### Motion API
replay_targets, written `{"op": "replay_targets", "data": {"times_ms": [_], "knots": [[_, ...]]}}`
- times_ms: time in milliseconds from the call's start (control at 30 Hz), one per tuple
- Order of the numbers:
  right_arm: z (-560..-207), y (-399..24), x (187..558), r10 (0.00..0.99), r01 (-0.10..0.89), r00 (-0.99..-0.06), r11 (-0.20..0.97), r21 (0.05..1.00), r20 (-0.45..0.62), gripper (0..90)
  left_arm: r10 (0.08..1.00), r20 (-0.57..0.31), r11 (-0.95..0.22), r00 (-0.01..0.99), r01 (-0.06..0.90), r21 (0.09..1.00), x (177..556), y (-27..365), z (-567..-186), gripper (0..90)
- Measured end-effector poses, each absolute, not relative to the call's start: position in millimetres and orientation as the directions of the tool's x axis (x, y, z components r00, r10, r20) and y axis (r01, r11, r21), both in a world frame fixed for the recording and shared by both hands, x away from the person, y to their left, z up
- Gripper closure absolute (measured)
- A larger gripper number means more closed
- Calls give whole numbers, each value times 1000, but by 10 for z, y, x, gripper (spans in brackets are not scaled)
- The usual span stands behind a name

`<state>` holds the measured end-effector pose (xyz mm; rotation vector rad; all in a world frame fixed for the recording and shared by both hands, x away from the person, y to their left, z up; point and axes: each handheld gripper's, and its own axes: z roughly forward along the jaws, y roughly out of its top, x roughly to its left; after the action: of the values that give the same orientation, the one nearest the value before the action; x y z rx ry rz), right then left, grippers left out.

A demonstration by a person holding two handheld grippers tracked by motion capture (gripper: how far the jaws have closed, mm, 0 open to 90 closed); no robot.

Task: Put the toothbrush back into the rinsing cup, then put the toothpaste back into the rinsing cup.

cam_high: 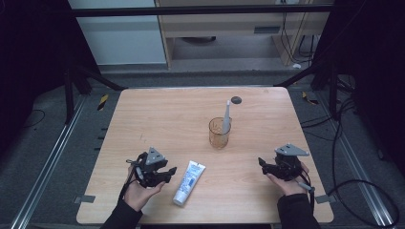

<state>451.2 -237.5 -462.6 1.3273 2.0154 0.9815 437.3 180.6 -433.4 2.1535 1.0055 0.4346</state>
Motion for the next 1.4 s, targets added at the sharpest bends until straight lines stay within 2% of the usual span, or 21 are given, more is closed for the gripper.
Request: {"op": "replay_targets", "data": {"times_ms": [533,900,1400], "knots": [[-4659,-2385,4550,923,554,-382,271,787,-48,227,760,5,-474,650,549,689,4413,1642,-4229,431],[-4670,-2418,4569,922,561,-384,271,782,-44,225,742,9,-517,671,564,644,4453,1368,-4272,383],[-4670,-2394,4593,919,563,-391,283,777,-51,222,733,12,-563,680,597,572,4502,1199,-4382,339]]}}
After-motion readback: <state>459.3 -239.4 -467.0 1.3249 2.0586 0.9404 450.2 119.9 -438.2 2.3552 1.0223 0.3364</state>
